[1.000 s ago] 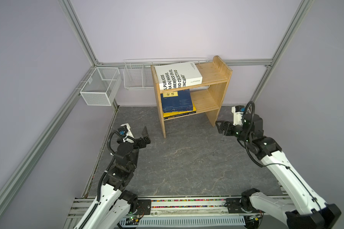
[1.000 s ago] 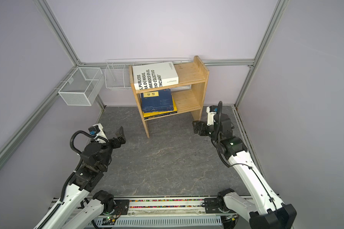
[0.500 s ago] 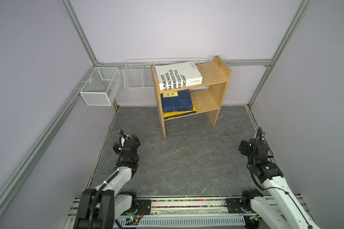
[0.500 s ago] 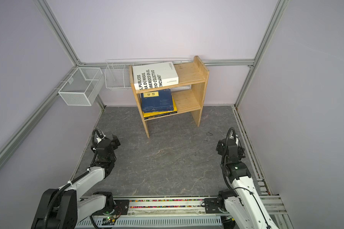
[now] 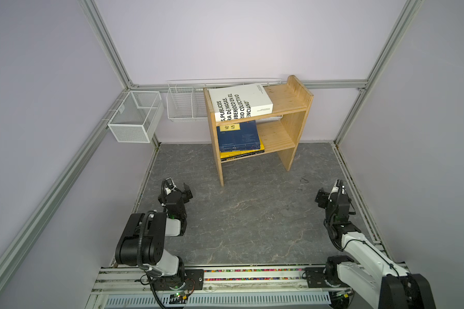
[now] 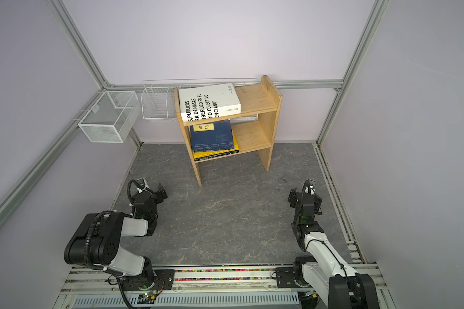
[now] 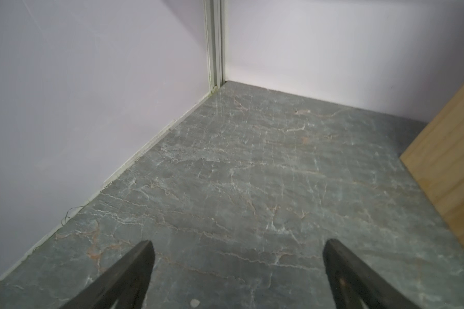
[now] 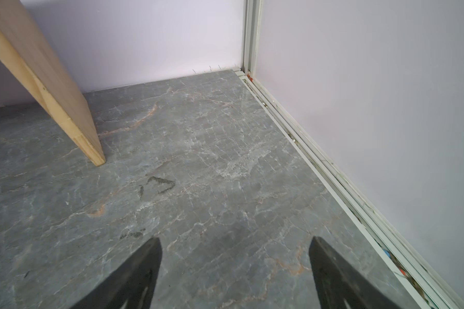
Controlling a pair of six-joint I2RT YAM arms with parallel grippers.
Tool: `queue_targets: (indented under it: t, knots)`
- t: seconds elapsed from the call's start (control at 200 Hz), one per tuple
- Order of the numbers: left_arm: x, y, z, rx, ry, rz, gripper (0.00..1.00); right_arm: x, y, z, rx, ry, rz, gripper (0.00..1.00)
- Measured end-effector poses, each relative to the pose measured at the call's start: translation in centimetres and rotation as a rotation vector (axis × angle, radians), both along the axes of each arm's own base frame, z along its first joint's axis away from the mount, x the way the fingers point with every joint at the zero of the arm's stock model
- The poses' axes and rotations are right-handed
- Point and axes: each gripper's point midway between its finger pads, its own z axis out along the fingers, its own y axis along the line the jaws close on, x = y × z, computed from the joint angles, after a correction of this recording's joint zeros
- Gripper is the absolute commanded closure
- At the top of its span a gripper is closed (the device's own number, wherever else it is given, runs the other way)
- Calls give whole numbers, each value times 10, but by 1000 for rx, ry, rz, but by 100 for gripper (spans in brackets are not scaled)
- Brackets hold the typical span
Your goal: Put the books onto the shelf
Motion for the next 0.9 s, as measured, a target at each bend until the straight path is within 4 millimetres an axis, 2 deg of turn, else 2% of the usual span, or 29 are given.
queue_targets:
  t: [0.115,0.255,0.38,0.54,0.58,0.9]
  knots:
    - [8,-1,14,1,-46,-4,1,12,2,-18,-20,10,22,11]
    - [16,-3,19,-2,-37,-13,1,26,6,-40,-48,37,56,11]
    - [20,-3,23,-1,-54,-12,1,38,11,-52,-65,48,97,11]
    - [20,-3,20,0,-45,-12,1,53,18,-41,-74,1,132,11]
    - [20,-3,20,-1,-44,-13,1,58,19,-44,-73,10,141,11]
    - [20,-3,20,9,-42,-17,1,64,17,-45,-55,25,161,11]
